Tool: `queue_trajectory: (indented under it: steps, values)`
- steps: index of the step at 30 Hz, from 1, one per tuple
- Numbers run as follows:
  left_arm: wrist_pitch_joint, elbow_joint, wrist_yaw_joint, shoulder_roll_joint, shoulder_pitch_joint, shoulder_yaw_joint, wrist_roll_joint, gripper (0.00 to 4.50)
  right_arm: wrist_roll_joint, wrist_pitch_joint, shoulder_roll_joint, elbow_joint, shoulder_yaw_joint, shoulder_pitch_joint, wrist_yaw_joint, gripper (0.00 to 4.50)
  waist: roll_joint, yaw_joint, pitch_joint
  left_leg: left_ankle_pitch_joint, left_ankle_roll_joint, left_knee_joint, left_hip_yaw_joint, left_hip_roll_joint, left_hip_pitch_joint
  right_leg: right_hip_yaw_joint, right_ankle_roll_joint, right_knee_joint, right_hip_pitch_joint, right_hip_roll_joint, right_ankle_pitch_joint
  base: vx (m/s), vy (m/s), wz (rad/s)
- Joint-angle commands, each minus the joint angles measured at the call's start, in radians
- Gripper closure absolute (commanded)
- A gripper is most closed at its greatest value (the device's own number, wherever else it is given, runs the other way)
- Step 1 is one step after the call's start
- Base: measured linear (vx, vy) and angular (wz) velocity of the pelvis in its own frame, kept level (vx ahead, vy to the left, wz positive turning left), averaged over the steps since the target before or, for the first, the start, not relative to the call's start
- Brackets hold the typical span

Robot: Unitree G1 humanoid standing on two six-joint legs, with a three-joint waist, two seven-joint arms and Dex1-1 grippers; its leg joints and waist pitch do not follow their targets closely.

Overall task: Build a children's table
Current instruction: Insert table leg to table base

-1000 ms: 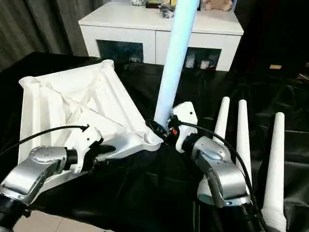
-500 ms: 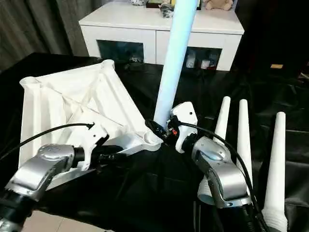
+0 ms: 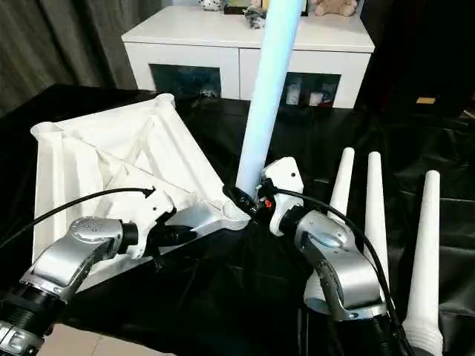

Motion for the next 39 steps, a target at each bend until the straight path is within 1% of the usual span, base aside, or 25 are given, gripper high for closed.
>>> queue_trajectory:
  steps: [1, 3, 4, 6, 7, 9, 10, 11, 12, 13, 14, 15, 17, 19, 21, 23, 25, 27, 29, 31, 33, 35, 36, 38, 39]
  values:
    - [0.032, 0.034, -0.009, 0.011, 0.027, -0.043, 0.028, 4.42, 0.013, 0.014, -0.004, -0.033, 0.007, 0.0, 0.007, 2.6, -0.004, -0.001, -0.048, -0.223, -0.01, -0.094, -0.02, 0.055, 0.003, 0.051, -0.209, -0.09, 0.038, -0.079, -0.14, 0.0, 0.0, 0.0]
    - [0.038, 0.022, -0.021, 0.019, 0.038, -0.047, 0.026, 4.42, 0.015, 0.017, -0.005, -0.032, 0.008, -0.002, 0.012, 2.6, -0.002, -0.002, -0.049, -0.217, -0.008, -0.095, -0.02, 0.057, 0.004, 0.051, -0.214, -0.089, 0.038, -0.079, -0.123, 0.0, 0.0, 0.0]
    - [0.042, -0.011, -0.046, 0.035, 0.059, -0.051, 0.018, 4.42, 0.022, 0.023, -0.006, -0.027, 0.01, -0.007, 0.022, 2.6, -0.004, -0.001, -0.05, -0.213, -0.006, -0.095, -0.02, 0.057, 0.004, 0.05, -0.217, -0.087, 0.039, -0.08, -0.113, 0.0, 0.0, 0.0]
    - [0.043, -0.051, -0.061, 0.049, 0.079, -0.047, 0.007, 4.42, 0.031, 0.035, -0.008, -0.024, 0.01, -0.011, 0.032, 2.6, -0.003, -0.005, -0.052, -0.189, 0.002, -0.095, -0.02, 0.057, 0.001, 0.05, -0.222, -0.085, 0.042, -0.08, -0.074, 0.0, 0.0, 0.0]
    - [0.045, -0.076, -0.072, 0.057, 0.092, -0.044, -0.004, 4.42, 0.042, 0.046, -0.009, -0.022, 0.009, -0.014, 0.042, 2.6, -0.005, -0.006, -0.054, -0.17, 0.01, -0.094, -0.019, 0.057, 0.001, 0.049, -0.227, -0.083, 0.045, -0.08, -0.043, 0.0, 0.0, 0.0]
    - [0.047, -0.125, -0.096, 0.074, 0.117, -0.042, -0.021, 4.42, 0.062, 0.078, -0.014, -0.018, 0.009, -0.02, 0.059, 2.6, -0.005, -0.006, -0.056, -0.133, 0.026, -0.09, -0.016, 0.056, 0.003, 0.047, -0.237, -0.082, 0.044, -0.078, 0.006, 0.0, 0.0, 0.0]
    - [0.042, -0.165, -0.116, 0.091, 0.14, -0.046, -0.031, 4.42, 0.073, 0.091, -0.025, -0.013, 0.014, -0.023, 0.082, 2.6, -0.004, -0.006, -0.057, -0.122, 0.031, -0.09, -0.017, 0.056, 0.001, 0.046, -0.241, -0.079, 0.048, -0.079, 0.023, 0.0, 0.0, 0.0]
    - [0.037, -0.19, -0.128, 0.101, 0.154, -0.05, -0.036, 4.42, 0.078, 0.098, -0.032, -0.01, 0.019, -0.025, 0.097, 2.6, -0.007, -0.003, -0.059, -0.103, 0.041, -0.088, -0.016, 0.057, 0.001, 0.045, -0.243, -0.077, 0.048, -0.079, 0.045, 0.0, 0.0, 0.0]
    - [0.038, -0.191, -0.128, 0.101, 0.155, -0.05, -0.036, 4.42, 0.078, 0.098, -0.033, -0.01, 0.019, -0.025, 0.098, 2.6, -0.005, -0.003, -0.059, -0.084, 0.051, -0.087, -0.015, 0.057, 0.003, 0.044, -0.246, -0.076, 0.046, -0.078, 0.067, 0.0, 0.0, 0.0]
    - [0.04, -0.216, -0.126, 0.108, 0.169, -0.05, -0.037, 4.42, 0.079, 0.104, -0.043, -0.001, 0.025, -0.028, 0.114, 2.6, -0.008, 0.0, -0.06, -0.073, 0.057, -0.086, -0.014, 0.058, 0.003, 0.043, -0.249, -0.075, 0.046, -0.077, 0.076, 0.0, 0.0, 0.0]
    - [0.046, -0.237, -0.117, 0.112, 0.181, -0.047, -0.037, 4.42, 0.075, 0.101, -0.052, 0.017, 0.031, -0.032, 0.132, 2.6, -0.018, -0.001, -0.059, -0.078, 0.062, -0.086, -0.011, 0.058, 0.003, 0.043, -0.253, -0.077, 0.046, -0.077, 0.072, 0.0, 0.0, 0.0]
    - [0.05, -0.248, -0.107, 0.112, 0.189, -0.044, -0.036, 4.42, 0.074, 0.102, -0.057, 0.031, 0.035, -0.036, 0.144, 2.6, -0.012, 0.003, -0.057, -0.083, 0.065, -0.087, -0.01, 0.058, 0.003, 0.043, -0.255, -0.078, 0.045, -0.079, 0.045, 0.0, 0.0, 0.0]
    - [0.051, -0.263, -0.081, 0.11, 0.204, -0.033, -0.026, 4.42, 0.083, 0.121, -0.064, 0.069, 0.043, -0.052, 0.176, 2.6, -0.025, 0.005, -0.055, -0.096, 0.065, -0.089, -0.008, 0.059, 0.004, 0.044, -0.254, -0.082, 0.044, -0.079, 0.001, 0.0, 0.0, 0.0]
    - [0.048, -0.263, -0.069, 0.107, 0.207, -0.026, -0.022, 4.48, 0.085, 0.126, -0.066, 0.079, 0.048, -0.058, 0.185, 2.6, -0.028, 0.006, -0.053, -0.11, 0.055, -0.091, -0.007, 0.059, 0.005, 0.044, -0.246, -0.084, 0.043, -0.078, -0.042, 0.0, 0.0, 0.0]
    - [0.039, -0.259, -0.049, 0.102, 0.209, -0.018, -0.014, 4.5, 0.082, 0.13, -0.068, 0.101, 0.062, -0.07, 0.201, 2.61, -0.025, 0.005, -0.051, -0.126, 0.046, -0.093, -0.007, 0.06, 0.007, 0.045, -0.24, -0.086, 0.04, -0.078, -0.067, 0.0, 0.0, 0.0]
    - [0.039, -0.265, -0.046, 0.102, 0.211, -0.015, -0.014, 4.5, 0.082, 0.132, -0.069, 0.106, 0.069, -0.075, 0.204, 2.61, -0.035, 0.005, -0.051, -0.13, 0.041, -0.094, -0.006, 0.06, 0.007, 0.046, -0.232, -0.087, 0.041, -0.078, -0.074, 0.0, 0.0, 0.0]
    - [0.037, -0.268, -0.039, 0.104, 0.211, -0.011, -0.009, 4.5, 0.075, 0.135, -0.073, 0.108, 0.078, -0.079, 0.208, 2.61, -0.034, 0.006, -0.052, -0.127, 0.038, -0.094, -0.006, 0.06, 0.007, 0.046, -0.228, -0.086, 0.04, -0.079, -0.073, 0.0, 0.0, 0.0]
    - [0.037, -0.272, -0.036, 0.106, 0.211, -0.007, -0.006, 4.5, 0.073, 0.137, -0.07, 0.114, 0.077, -0.082, 0.21, 2.61, -0.038, 0.007, -0.052, -0.127, 0.039, -0.093, -0.005, 0.059, 0.007, 0.047, -0.225, -0.086, 0.04, -0.079, -0.076, 0.0, 0.0, 0.0]
    - [0.039, -0.277, -0.035, 0.11, 0.211, -0.005, -0.007, 4.5, 0.074, 0.139, -0.067, 0.12, 0.075, -0.085, 0.211, 2.61, -0.036, 0.007, -0.052, -0.12, 0.037, -0.093, -0.005, 0.06, 0.007, 0.047, -0.226, -0.086, 0.039, -0.08, -0.073, 0.0, 0.0, 0.0]
    - [0.039, -0.277, -0.035, 0.113, 0.209, -0.005, -0.006, 4.5, 0.076, 0.142, -0.068, 0.121, 0.076, -0.086, 0.213, 2.61, -0.039, 0.005, -0.052, -0.129, 0.032, -0.094, -0.005, 0.059, 0.006, 0.046, -0.224, -0.086, 0.039, -0.077, -0.071, 0.0, 0.0, 0.0]
    - [0.037, -0.273, -0.037, 0.116, 0.207, -0.004, -0.005, 4.5, 0.08, 0.152, -0.068, 0.113, 0.076, -0.087, 0.214, 2.61, -0.037, 0.005, -0.053, -0.135, 0.028, -0.095, -0.005, 0.059, 0.008, 0.046, -0.223, -0.087, 0.039, -0.077, -0.073, 0.0, 0.0, 0.0]
    - [0.038, -0.275, -0.039, 0.118, 0.206, -0.004, -0.006, 4.5, 0.081, 0.155, -0.069, 0.111, 0.077, -0.088, 0.215, 2.61, -0.039, 0.005, -0.053, -0.143, 0.024, -0.095, -0.006, 0.059, 0.007, 0.046, -0.223, -0.087, 0.04, -0.077, -0.075, 0.0, 0.0, 0.0]
    - [0.038, -0.275, -0.04, 0.119, 0.206, -0.004, -0.006, 4.5, 0.077, 0.148, -0.068, 0.122, 0.078, -0.088, 0.216, 2.61, -0.037, 0.006, -0.054, -0.14, 0.023, -0.095, -0.006, 0.059, 0.008, 0.046, -0.224, -0.086, 0.039, -0.078, -0.07, 0.0, 0.0, 0.0]
    - [0.04, -0.275, -0.043, 0.12, 0.205, -0.003, -0.006, 4.5, 0.068, 0.132, -0.06, 0.148, 0.076, -0.091, 0.211, 2.61, -0.038, 0.004, -0.054, -0.135, 0.024, -0.094, -0.005, 0.059, 0.007, 0.046, -0.228, -0.085, 0.04, -0.078, -0.059, 0.0, 0.0, 0.0]
    - [0.04, -0.276, -0.044, 0.12, 0.205, -0.002, -0.007, 4.5, 0.07, 0.131, -0.055, 0.154, 0.072, -0.091, 0.208, 2.61, -0.033, 0.004, -0.054, -0.138, 0.022, -0.093, -0.005, 0.057, 0.008, 0.046, -0.233, -0.085, 0.039, -0.077, -0.055, 0.0, 0.0, 0.0]
